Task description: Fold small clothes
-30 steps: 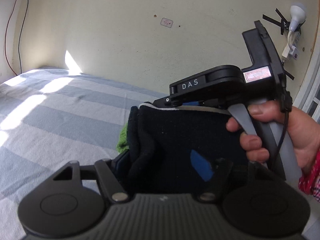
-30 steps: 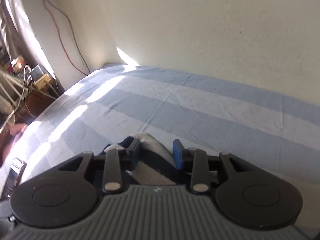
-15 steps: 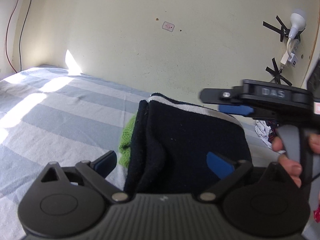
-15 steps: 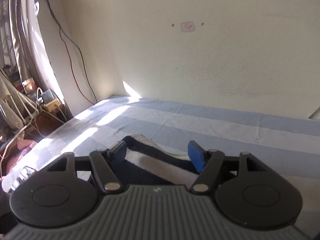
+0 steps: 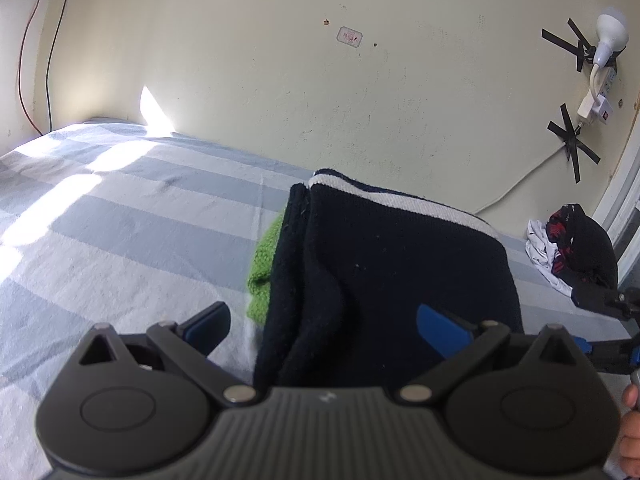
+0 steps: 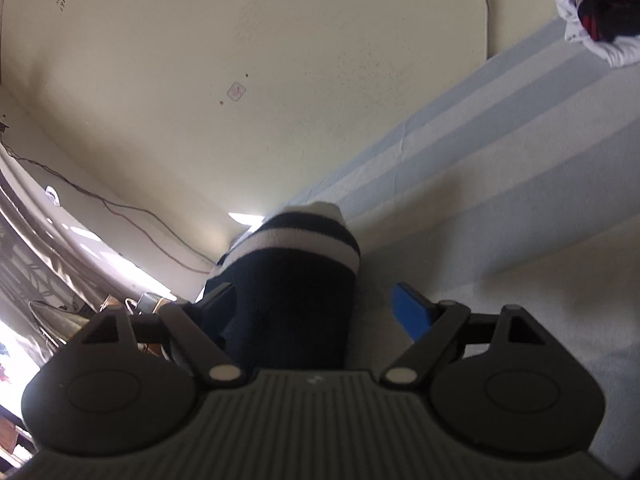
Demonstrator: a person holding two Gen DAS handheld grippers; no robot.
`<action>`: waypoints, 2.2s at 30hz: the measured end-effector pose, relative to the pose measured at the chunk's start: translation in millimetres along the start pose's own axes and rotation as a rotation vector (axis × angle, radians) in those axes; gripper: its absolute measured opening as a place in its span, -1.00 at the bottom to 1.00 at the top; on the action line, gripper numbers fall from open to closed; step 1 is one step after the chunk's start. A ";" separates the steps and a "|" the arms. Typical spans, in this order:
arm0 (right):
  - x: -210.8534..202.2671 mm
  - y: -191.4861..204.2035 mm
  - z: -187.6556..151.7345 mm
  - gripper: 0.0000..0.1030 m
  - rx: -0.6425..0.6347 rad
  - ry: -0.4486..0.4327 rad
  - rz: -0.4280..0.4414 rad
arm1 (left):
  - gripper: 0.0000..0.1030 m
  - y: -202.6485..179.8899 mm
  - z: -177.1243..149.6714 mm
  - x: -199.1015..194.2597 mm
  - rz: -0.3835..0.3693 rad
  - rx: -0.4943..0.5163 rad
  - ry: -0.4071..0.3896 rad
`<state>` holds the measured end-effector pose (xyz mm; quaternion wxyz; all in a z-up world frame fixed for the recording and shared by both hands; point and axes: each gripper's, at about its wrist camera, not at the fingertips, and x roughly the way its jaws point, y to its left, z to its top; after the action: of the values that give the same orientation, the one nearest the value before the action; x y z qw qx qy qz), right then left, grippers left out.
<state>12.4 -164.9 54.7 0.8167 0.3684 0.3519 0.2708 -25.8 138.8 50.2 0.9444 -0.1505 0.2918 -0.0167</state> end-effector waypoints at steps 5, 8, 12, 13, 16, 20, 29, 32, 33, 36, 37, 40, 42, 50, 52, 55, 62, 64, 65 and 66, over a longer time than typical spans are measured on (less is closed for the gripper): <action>21.6 3.4 -10.9 0.74 -0.067 0.092 0.005 | 0.99 -2.0 0.0 2.6 0.013 0.007 0.008; 29.1 11.2 -18.3 0.76 -0.157 0.097 -0.001 | 0.99 -2.1 -0.1 3.5 0.014 0.006 0.012; 32.2 11.6 -23.0 0.77 -0.202 0.073 0.005 | 1.00 -2.2 0.2 5.2 0.013 0.004 0.016; 33.4 11.3 -22.1 0.77 -0.198 0.074 0.009 | 1.00 -1.7 0.5 5.4 0.012 0.003 0.017; 31.9 11.5 -21.0 0.77 -0.195 0.069 0.018 | 1.00 -0.2 0.4 5.7 0.008 -0.001 0.019; 27.7 6.9 -25.3 0.78 -0.207 0.065 0.016 | 1.00 1.5 0.7 5.9 0.005 -0.004 0.021; 23.8 4.3 -26.2 0.78 -0.202 0.057 0.024 | 1.00 1.4 0.8 6.8 0.009 0.002 0.021; 23.2 4.2 -26.4 0.78 -0.201 0.055 0.026 | 1.00 -0.5 0.8 8.3 0.019 0.012 0.025; 23.2 4.2 -26.5 0.78 -0.202 0.055 0.025 | 1.00 -1.1 0.7 8.8 0.023 0.015 0.027; 22.9 4.4 -26.5 0.78 -0.203 0.054 0.024 | 1.00 -3.6 0.5 11.1 0.035 0.024 0.035; 22.7 4.1 -26.5 0.78 -0.203 0.054 0.025 | 1.00 -3.9 0.2 11.7 0.038 0.027 0.036; 21.7 3.7 -26.5 0.78 -0.200 0.050 0.030 | 1.00 -4.9 -0.7 12.5 0.049 0.035 0.038; 21.4 3.6 -26.5 0.78 -0.199 0.049 0.031 | 1.00 -6.5 -1.3 13.0 0.057 0.042 0.037; 22.5 6.7 -28.0 0.78 -0.216 0.049 0.011 | 1.00 -14.7 -4.0 10.3 0.100 0.089 0.015; 22.7 7.3 -28.3 0.79 -0.219 0.048 0.006 | 1.00 -15.5 -4.5 9.6 0.105 0.095 0.012; 22.8 7.6 -28.9 0.79 -0.222 0.045 0.000 | 1.00 -15.5 -4.9 8.8 0.108 0.098 0.010; 23.0 7.9 -29.6 0.79 -0.225 0.041 -0.006 | 1.00 -17.3 -6.1 7.0 0.115 0.109 0.003; 23.0 7.8 -29.5 0.79 -0.225 0.041 -0.006 | 1.00 -17.3 -6.0 7.0 0.113 0.107 0.004; 22.9 7.8 -29.4 0.79 -0.225 0.042 -0.006 | 1.00 -17.2 -5.9 7.0 0.112 0.107 0.005; 22.9 7.8 -29.3 0.79 -0.225 0.042 -0.005 | 1.00 -16.7 -5.6 6.9 0.111 0.106 0.005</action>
<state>2.2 -132.2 38.2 0.8460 0.2679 0.3373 0.3141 -22.3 120.5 46.9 0.9497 -0.0838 0.3010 0.0198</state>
